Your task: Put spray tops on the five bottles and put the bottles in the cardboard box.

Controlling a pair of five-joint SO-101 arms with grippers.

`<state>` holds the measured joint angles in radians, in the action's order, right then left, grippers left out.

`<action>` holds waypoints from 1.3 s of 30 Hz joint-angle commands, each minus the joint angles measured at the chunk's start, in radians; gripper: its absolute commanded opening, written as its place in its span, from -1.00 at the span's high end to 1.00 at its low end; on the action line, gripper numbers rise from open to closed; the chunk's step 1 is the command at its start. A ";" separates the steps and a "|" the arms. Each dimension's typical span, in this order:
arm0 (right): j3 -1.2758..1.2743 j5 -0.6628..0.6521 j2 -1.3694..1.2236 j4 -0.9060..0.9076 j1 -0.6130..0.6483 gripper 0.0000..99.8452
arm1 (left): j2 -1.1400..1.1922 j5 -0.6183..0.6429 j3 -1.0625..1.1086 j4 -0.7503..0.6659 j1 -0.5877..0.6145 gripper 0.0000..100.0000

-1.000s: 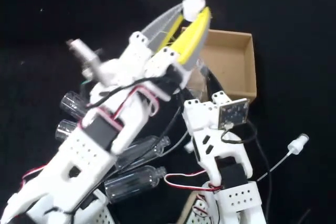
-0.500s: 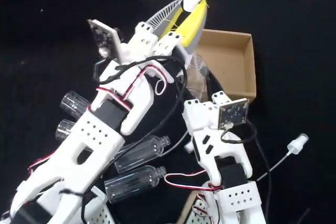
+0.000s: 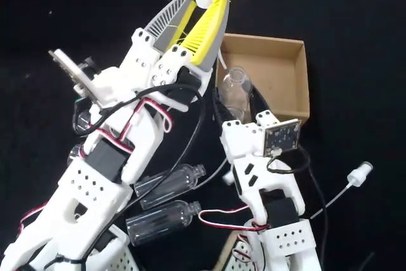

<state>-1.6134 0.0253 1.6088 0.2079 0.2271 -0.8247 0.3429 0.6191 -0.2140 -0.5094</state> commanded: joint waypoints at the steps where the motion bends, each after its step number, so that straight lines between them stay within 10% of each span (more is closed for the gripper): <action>1: 0.010 0.000 0.030 -0.035 0.006 0.98 | 0.061 0.011 -0.044 -0.020 -0.010 0.87; 39: 0.010 0.000 0.030 -0.035 0.006 0.98 | 0.187 0.005 -0.036 -0.109 -0.027 0.87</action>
<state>-1.6134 0.0253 1.6088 0.2079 0.2271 -0.6375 0.3414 0.6406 -0.3092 -0.5447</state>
